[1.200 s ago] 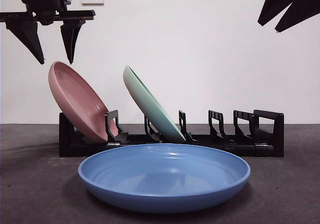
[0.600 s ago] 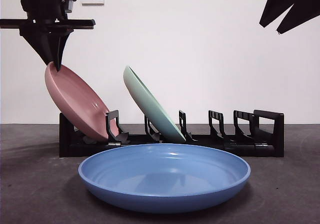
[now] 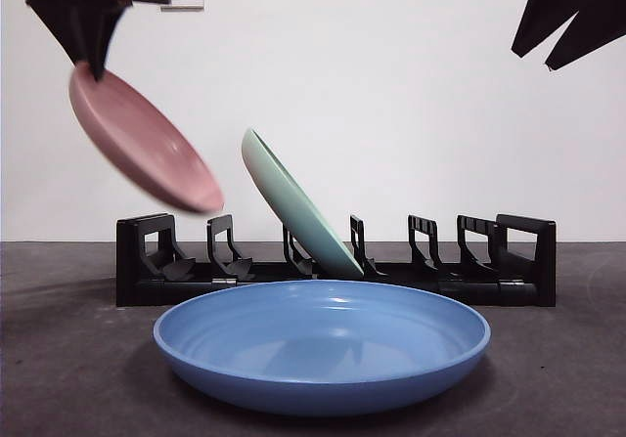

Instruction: Place the plate

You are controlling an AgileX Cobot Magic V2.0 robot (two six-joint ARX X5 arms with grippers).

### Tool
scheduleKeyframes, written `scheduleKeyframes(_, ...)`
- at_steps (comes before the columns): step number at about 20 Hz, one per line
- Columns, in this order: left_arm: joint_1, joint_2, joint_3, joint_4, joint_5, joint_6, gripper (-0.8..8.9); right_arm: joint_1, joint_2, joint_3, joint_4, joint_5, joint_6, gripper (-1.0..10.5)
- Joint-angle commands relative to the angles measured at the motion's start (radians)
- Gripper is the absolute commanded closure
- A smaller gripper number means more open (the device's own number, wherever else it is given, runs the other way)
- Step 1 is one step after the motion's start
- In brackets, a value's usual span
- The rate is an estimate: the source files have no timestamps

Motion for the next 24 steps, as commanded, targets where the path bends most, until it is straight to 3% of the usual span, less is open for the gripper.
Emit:
scheduleKeyframes(1,-0.005,0.013,0.093,-0.054,-0.05,0.033,7.99,0.004,0.003,0.011,0.0,-0.001,0.01,7.1)
scheduleKeyframes(5,-0.004,0.005,0.172,-0.159,-0.115,0.044,7.99,0.004,0.003,0.011,-0.012,-0.001,0.01,7.1)
scheduleKeyframes(9,-0.005,-0.035,0.17,-0.239,-0.116,0.053,7.99,0.004,0.003,0.011,-0.018,-0.001,0.01,7.1)
scheduleKeyframes(13,-0.024,-0.145,0.111,-0.229,-0.117,0.058,7.99,0.004,0.003,0.011,-0.018,-0.001,0.01,7.1)
scheduleKeyframes(19,-0.026,-0.506,-0.317,-0.02,-0.052,0.036,7.99,0.004,0.003,0.011,-0.019,-0.001,0.01,7.1)
scheduleKeyframes(24,-0.026,-0.842,-0.71,0.101,0.107,-0.127,7.99,0.004,0.003,0.011,-0.018,-0.001,0.01,7.1)
